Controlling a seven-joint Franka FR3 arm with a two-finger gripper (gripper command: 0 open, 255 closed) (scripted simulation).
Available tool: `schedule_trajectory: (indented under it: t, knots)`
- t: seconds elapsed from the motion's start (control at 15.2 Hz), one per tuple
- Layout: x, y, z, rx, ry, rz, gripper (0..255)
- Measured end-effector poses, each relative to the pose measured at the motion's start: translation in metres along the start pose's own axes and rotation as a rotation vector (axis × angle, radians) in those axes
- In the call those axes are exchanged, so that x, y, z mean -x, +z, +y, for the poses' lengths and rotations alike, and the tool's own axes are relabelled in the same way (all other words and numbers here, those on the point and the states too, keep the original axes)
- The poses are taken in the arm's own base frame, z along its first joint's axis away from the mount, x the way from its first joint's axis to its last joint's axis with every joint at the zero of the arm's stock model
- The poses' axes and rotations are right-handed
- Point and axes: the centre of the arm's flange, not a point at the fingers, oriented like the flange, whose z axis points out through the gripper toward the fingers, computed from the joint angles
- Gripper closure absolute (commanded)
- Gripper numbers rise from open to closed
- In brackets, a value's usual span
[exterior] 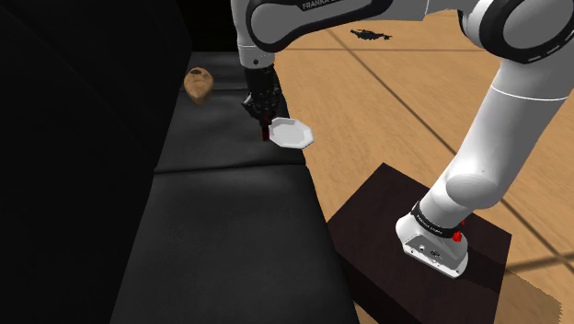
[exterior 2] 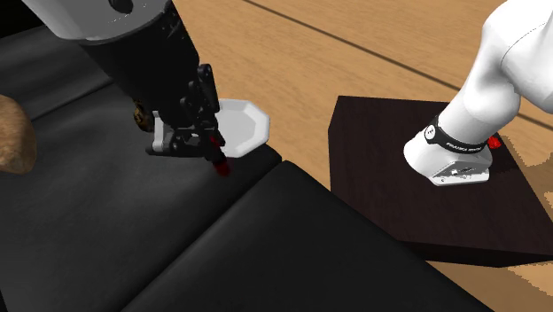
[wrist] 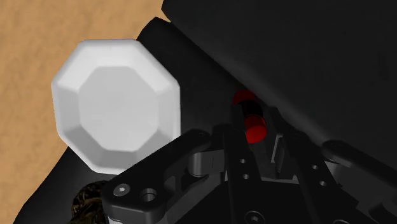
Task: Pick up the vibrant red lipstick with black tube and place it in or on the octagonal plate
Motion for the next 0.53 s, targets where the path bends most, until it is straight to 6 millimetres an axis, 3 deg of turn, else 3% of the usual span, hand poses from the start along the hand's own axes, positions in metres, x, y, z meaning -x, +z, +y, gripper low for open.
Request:
schedule_trajectory:
  t: [0.53]
  knots:
    - [-0.026, -0.013, 0.101, 0.0, 0.0, 0.0, 255]
